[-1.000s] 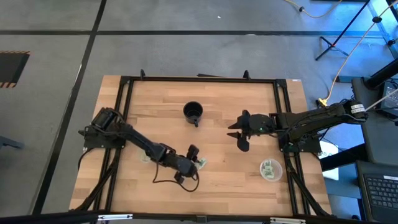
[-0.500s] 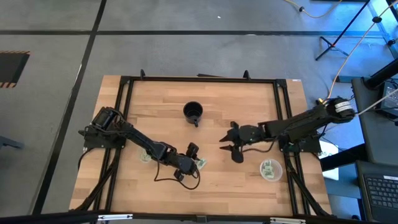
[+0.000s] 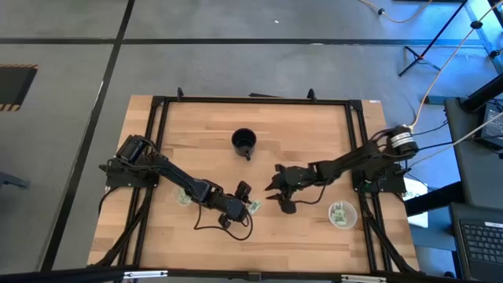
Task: Pick and place Stevia / Truvia into bins
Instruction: Put the stevia packet into the right transparent container
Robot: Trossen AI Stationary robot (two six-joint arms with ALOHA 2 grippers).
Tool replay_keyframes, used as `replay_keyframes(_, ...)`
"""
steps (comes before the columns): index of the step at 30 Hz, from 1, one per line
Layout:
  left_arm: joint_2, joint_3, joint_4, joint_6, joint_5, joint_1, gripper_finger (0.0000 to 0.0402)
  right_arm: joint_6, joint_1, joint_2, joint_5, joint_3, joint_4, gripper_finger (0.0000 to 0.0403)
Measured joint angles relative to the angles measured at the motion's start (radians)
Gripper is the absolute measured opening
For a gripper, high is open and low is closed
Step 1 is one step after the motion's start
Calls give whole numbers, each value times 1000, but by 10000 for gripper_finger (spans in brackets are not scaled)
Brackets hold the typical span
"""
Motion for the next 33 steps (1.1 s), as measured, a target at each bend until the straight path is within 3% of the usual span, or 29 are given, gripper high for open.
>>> replay_keyframes(8, 0, 0, -3, -3, 0, 0, 191, -64, 1, 131, -74, 101, -19, 162)
replay_keyframes(15, 0, 0, -8, -5, 1, 0, 191, -61, 1, 180, -82, 109, -20, 162)
replay_keyframes(33, 39, 5, 31, -9, 13, 0, 191, -60, 2, 190, -82, 109, 14, 162)
